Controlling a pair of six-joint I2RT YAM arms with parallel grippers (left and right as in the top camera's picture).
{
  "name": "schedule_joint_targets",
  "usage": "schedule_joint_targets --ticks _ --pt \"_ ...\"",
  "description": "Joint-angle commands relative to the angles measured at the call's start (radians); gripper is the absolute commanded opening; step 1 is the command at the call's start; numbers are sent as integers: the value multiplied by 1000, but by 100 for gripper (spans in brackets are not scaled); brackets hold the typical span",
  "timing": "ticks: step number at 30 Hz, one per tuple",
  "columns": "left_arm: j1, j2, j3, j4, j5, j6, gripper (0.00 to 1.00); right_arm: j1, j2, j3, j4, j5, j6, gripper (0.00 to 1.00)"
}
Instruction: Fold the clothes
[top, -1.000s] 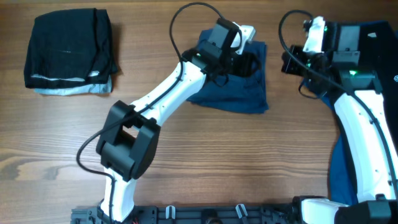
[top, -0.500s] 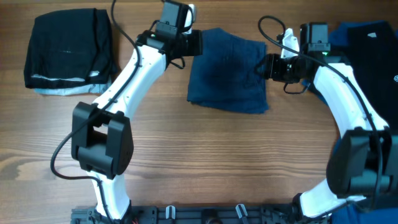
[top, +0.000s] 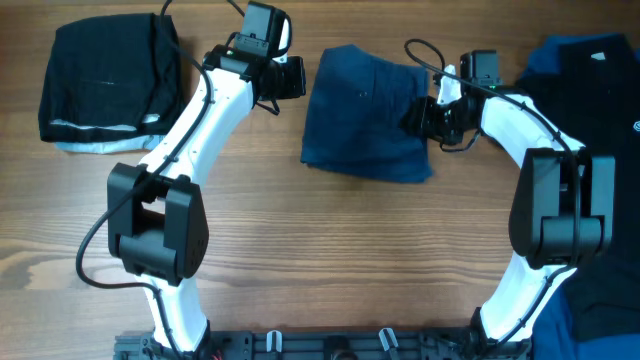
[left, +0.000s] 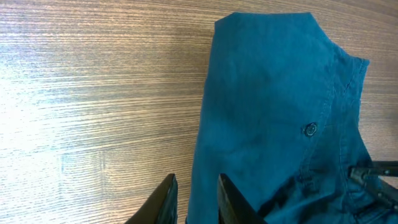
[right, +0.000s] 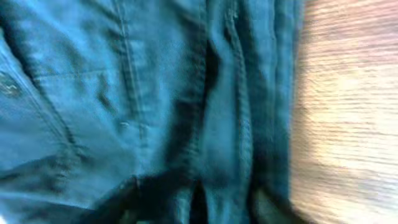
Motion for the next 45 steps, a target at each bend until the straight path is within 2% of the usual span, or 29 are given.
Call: schedule_joint_targets --ticks 1,3,5,11,14,18,21,25,28,30,33,35,36,37,38,39,42,45 --pt "2 -14 14 -8 -13 24 21 -13 4 10 26 -160 12 32" --pt "2 -14 14 -20 -13 24 21 -20 0 10 21 -184 17 31" --pt "3 -14 14 -24 -13 24 21 -26 0 10 9 -183 16 4" --pt "3 -14 14 -26 -14 25 21 -50 -34 10 -39 -183 -22 4" --pt "3 -14 14 -27 -14 24 21 -68 -68 10 -122 -171 -75 4" --pt "2 -7 14 -19 -13 24 20 -68 -72 2 -248 -31 -93 4" --pt "3 10 14 -14 -13 24 18 -60 -71 -31 -266 64 -79 4" --pt "2 37 14 -10 -13 20 11 -41 -71 -114 -230 72 -39 4" --pt "3 39 14 8 -13 20 8 -35 -77 -128 -278 72 -42 4" --pt "3 39 14 19 -13 20 9 -35 -100 -100 -315 72 -42 5" --pt "3 39 14 24 -13 20 10 -35 -189 -25 -378 73 -57 29" --pt "3 39 14 27 -13 20 11 -35 -249 16 -393 72 -97 37" --pt "3 39 14 28 -13 20 10 -35 -276 27 -388 72 -107 36" --pt "3 39 14 31 -11 19 9 -35 -309 34 -361 67 -119 29" --pt "1 39 14 31 11 18 4 -35 -340 34 -310 57 -122 13" --pt "-3 39 14 31 41 12 4 -35 -355 34 -252 57 -122 4" --pt "-20 39 14 31 74 11 4 -35 -341 23 -76 58 -121 4" --pt "-45 42 14 37 78 -45 4 -34 -265 11 53 56 -119 4"
